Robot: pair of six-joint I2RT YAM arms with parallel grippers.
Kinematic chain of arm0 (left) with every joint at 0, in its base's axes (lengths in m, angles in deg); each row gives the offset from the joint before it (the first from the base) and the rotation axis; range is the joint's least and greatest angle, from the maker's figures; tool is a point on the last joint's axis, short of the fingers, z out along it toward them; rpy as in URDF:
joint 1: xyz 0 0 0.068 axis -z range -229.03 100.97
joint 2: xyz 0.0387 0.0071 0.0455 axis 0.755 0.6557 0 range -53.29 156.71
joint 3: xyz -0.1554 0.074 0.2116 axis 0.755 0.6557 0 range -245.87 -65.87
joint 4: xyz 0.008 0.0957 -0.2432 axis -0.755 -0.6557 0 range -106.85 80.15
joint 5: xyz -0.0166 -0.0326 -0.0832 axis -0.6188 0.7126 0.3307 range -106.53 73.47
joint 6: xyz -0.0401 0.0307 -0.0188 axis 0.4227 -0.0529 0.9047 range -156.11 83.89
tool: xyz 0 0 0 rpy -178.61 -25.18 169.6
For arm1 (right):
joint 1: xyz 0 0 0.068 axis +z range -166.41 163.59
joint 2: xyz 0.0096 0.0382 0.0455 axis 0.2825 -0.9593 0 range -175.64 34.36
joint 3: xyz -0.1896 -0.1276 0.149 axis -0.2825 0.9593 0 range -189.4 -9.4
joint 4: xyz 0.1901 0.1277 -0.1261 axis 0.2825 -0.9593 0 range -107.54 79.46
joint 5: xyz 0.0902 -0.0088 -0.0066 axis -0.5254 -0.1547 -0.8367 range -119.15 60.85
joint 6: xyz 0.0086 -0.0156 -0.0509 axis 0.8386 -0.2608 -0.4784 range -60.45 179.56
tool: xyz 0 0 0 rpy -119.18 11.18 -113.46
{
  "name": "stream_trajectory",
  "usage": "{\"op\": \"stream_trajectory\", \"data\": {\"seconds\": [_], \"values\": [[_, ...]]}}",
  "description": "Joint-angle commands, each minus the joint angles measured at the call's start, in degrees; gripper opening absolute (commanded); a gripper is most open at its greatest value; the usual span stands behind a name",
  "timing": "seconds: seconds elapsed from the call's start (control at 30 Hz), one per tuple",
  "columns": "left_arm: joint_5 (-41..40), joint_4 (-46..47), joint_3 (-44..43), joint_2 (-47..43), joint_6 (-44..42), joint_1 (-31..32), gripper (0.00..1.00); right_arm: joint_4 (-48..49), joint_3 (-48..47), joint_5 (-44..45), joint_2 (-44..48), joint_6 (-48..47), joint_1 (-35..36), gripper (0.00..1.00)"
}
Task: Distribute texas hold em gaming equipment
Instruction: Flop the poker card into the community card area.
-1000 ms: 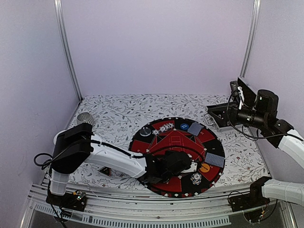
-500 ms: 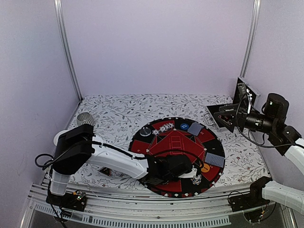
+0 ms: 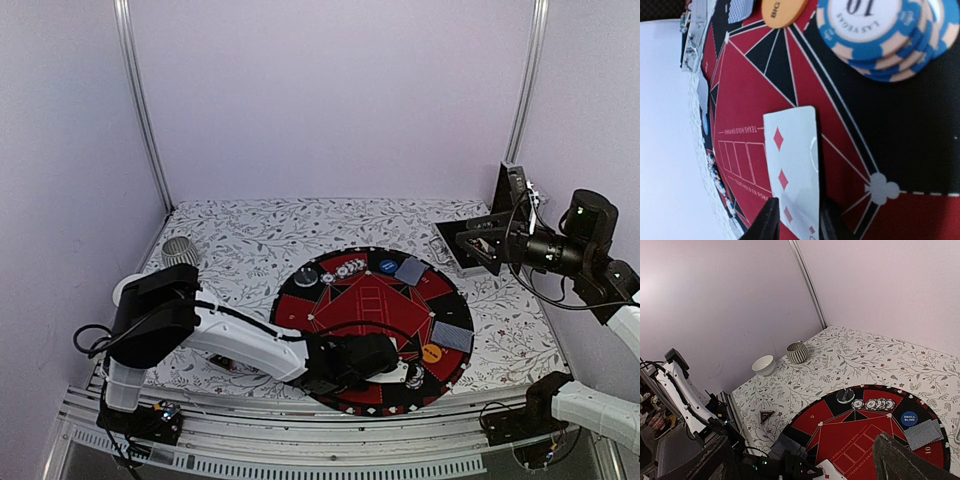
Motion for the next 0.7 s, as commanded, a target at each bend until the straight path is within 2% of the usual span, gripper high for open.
{"op": "stream_trajectory", "data": {"seconds": [0.0,0.13,0.3,0.47,0.57,0.6,0.67], "values": [[2.56,-1.08,0.7,-0.89,0.07,0.71,0.36,-0.85,-1.92,-1.0,-0.13,-0.86,0.03,0.99],[5.22,-1.04,-0.26,-2.96,1.17,1.13,0.49,-1.25,-2.26,-1.1,-0.07,-0.91,-0.01,0.99],[7.7,-4.2,-1.29,-6.02,2.4,2.16,0.6,-2.33,-3.31,0.33,-0.02,-1.2,-0.02,0.99],[10.22,-7.61,-2.8,-12.34,8.07,2.25,0.7,-2.19,-4.98,5.1,-0.4,-1.86,-0.04,0.99],[11.18,-15.8,-7.56,-14.61,18.21,1.0,0.75,-1.44,-5.02,10.16,0.04,0.13,-0.03,0.99],[11.71,-21.78,-9.24,-15.19,23.84,0.16,0.75,-0.71,-4.96,9.91,0.05,0.13,-0.05,0.99],[11.59,-27.5,-9.05,-17.65,35.14,-1.99,0.76,0.37,-4.74,7.45,-0.66,-0.18,-0.04,0.99]]}}
